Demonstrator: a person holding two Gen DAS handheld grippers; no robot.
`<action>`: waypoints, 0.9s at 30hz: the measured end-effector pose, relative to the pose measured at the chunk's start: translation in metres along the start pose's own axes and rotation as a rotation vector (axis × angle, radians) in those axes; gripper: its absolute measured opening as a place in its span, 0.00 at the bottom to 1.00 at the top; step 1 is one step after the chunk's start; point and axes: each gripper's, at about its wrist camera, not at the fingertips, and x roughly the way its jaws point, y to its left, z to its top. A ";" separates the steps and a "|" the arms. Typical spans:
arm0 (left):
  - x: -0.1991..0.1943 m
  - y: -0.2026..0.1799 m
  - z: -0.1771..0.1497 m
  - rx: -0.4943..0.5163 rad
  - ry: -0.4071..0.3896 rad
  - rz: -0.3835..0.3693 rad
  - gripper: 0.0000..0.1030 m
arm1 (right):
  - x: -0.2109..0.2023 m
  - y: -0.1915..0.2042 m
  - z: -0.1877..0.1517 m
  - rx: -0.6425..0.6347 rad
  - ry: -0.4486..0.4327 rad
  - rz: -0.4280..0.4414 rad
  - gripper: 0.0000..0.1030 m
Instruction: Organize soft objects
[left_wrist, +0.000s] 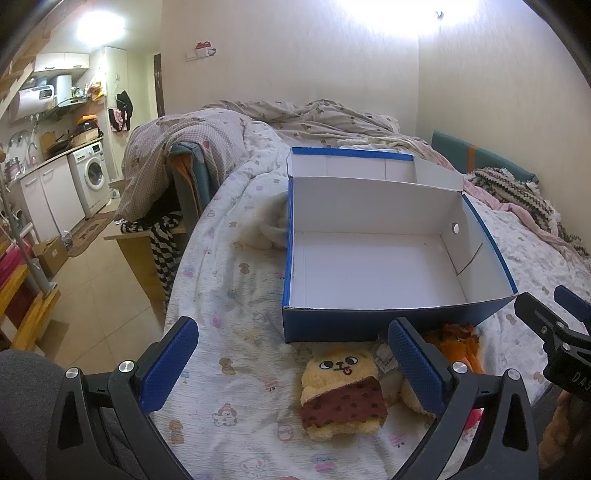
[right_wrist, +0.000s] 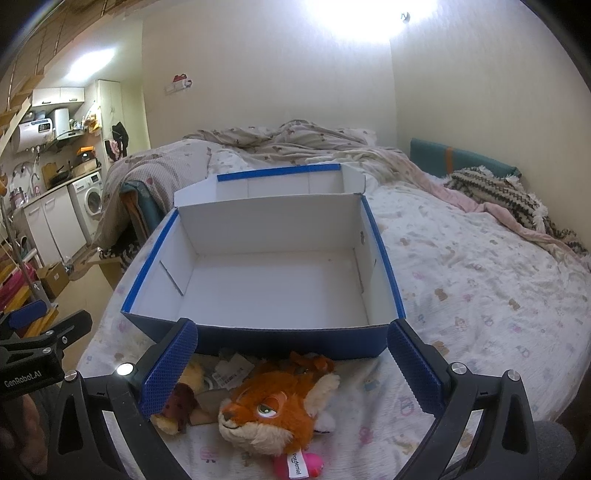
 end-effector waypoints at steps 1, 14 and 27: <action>0.000 0.000 0.000 0.000 0.000 -0.001 1.00 | 0.000 0.000 0.000 0.000 0.000 0.000 1.00; 0.000 0.002 0.001 -0.006 0.006 -0.004 1.00 | 0.002 0.000 0.000 0.002 0.001 0.001 1.00; 0.000 0.004 0.002 -0.015 0.010 0.004 1.00 | 0.003 -0.001 0.000 0.011 0.001 0.001 1.00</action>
